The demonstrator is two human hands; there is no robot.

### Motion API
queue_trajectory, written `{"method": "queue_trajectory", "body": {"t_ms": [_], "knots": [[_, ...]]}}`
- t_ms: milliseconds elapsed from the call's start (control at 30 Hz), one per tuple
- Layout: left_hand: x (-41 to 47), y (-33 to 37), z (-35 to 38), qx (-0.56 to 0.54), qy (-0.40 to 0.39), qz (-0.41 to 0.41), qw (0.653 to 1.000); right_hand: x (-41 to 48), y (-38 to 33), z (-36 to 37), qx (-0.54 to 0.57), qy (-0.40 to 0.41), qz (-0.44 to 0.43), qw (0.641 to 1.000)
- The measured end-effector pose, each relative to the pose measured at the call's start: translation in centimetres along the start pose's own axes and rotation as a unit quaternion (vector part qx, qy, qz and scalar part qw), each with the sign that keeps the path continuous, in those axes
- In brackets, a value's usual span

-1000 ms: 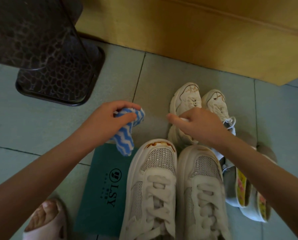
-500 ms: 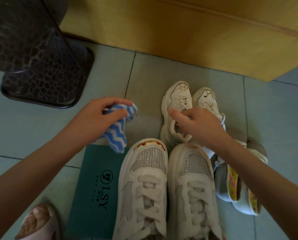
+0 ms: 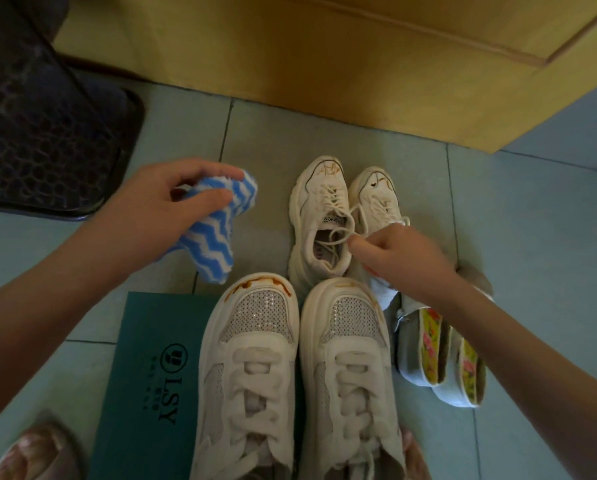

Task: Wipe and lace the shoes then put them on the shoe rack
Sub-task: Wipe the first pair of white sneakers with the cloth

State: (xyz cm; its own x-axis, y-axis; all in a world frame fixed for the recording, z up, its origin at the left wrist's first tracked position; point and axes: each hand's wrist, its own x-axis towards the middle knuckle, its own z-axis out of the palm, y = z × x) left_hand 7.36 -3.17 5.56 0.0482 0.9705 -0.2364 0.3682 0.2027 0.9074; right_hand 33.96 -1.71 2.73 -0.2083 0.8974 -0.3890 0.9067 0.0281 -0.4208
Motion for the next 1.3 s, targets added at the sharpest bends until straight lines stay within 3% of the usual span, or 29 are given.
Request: {"method": "queue_trajectory", "body": {"t_ms": [267, 433, 567, 700, 833, 967, 1133, 1300], "knots": [[-0.1, 0.1, 0.1, 0.007, -0.005, -0.007, 1.000, 0.8, 0.1, -0.1, -0.010, -0.003, -0.009, 1.000], [0.0, 1.0, 0.2, 0.008, -0.001, 0.003, 1.000, -1.1, 2.0, -0.2, 0.014, 0.039, 0.032, 0.999], [0.0, 1.4, 0.5, 0.006, -0.003, 0.018, 1.000, -2.6, 3.7, 0.5, 0.104, 0.076, 0.062, 0.990], [0.0, 1.2, 0.8, 0.007, -0.007, 0.019, 1.000, -4.3, 4.4, 1.4, 0.234, 0.062, 0.089, 0.966], [0.1, 1.1, 1.1, 0.014, -0.014, 0.021, 1.000, -5.7, 4.7, 2.5, 0.258, 0.092, 0.117, 0.954], [0.4, 1.2, 1.3, 0.018, -0.021, 0.022, 0.999, -6.4, 4.8, 3.6, 0.213, 0.127, 0.136, 0.959], [0.4, 0.9, 1.1, 0.012, -0.008, 0.016, 1.000, -6.4, 4.6, 4.0, 0.279, 0.178, 0.125, 0.935], [0.1, 0.3, -0.1, 0.009, 0.004, 0.012, 1.000, -3.8, 2.3, 1.1, 0.278, 0.081, 0.054, 0.956]]}}
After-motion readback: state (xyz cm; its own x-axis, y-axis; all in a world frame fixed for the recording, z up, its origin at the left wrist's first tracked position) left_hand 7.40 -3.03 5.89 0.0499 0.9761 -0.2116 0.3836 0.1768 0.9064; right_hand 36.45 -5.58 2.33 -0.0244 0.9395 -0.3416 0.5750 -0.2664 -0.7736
